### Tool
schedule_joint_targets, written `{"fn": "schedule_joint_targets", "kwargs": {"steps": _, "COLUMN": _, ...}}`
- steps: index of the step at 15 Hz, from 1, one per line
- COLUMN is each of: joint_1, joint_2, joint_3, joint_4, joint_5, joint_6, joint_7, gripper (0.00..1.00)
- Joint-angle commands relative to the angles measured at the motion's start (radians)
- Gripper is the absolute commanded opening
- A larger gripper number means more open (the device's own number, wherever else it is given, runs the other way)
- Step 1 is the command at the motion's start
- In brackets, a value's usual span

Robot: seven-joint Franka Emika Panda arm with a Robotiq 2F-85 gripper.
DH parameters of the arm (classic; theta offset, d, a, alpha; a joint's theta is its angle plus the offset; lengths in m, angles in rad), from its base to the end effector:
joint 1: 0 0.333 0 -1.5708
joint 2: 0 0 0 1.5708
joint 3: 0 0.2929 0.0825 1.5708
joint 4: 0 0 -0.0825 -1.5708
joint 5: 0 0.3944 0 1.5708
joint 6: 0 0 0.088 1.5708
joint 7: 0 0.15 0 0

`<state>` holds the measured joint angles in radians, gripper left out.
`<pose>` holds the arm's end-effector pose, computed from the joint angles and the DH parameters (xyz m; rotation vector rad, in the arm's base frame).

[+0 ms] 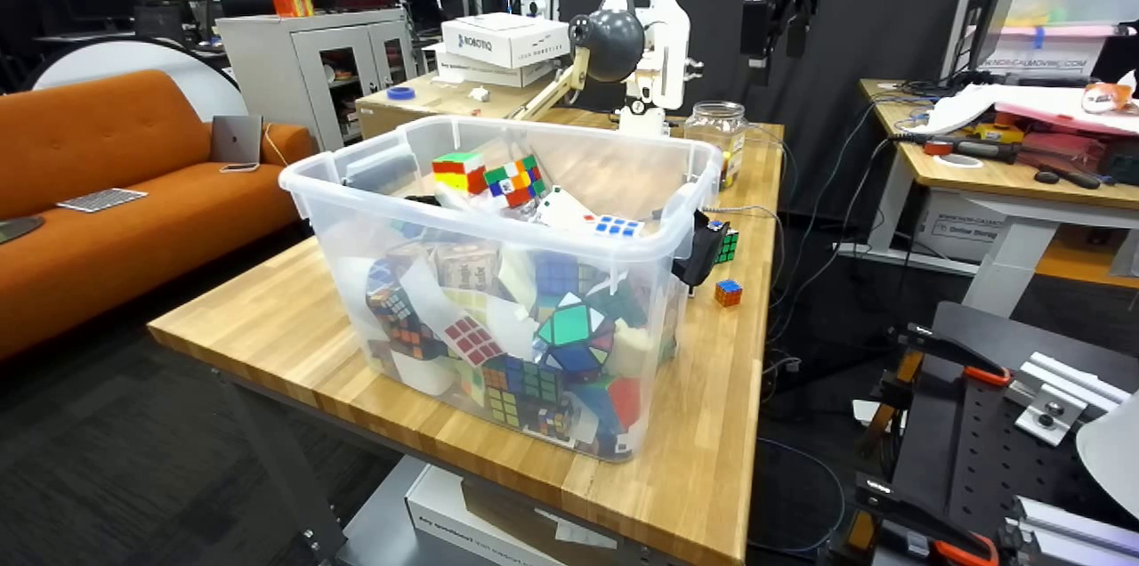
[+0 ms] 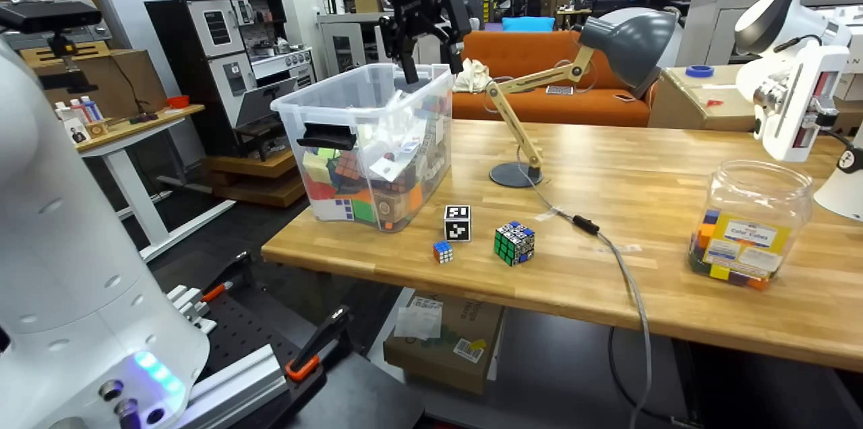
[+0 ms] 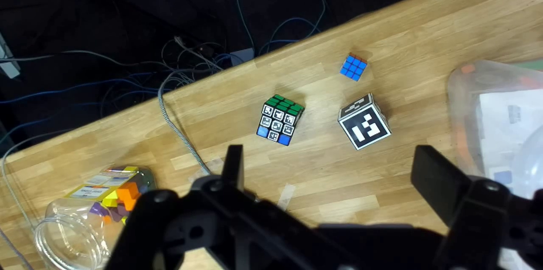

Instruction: Take out a Rubik's cube from the container on the left and put it on the table, turn off the lamp

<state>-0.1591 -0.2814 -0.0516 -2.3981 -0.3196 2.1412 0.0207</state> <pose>0.4561 -0.1222 0.3581 2.8826 -0.0856 0.0014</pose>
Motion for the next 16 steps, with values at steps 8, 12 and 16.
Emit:
{"fn": "schedule_joint_targets", "kwargs": {"steps": 8, "joint_1": 0.066, "joint_2": -0.009, "joint_3": 0.025, "joint_4": 0.006, "joint_5": 0.015, "joint_6": 0.028, "joint_7": -0.058, "gripper": 1.0}}
{"fn": "schedule_joint_targets", "kwargs": {"steps": 12, "joint_1": 0.017, "joint_2": 0.0, "joint_3": -0.007, "joint_4": 0.002, "joint_5": -0.002, "joint_6": -0.001, "joint_7": 0.003, "gripper": 1.0}}
{"fn": "schedule_joint_targets", "kwargs": {"steps": 16, "joint_1": 0.034, "joint_2": 0.0, "joint_3": 0.002, "joint_4": 0.005, "joint_5": -0.001, "joint_6": 0.0, "joint_7": 0.01, "gripper": 1.0}}
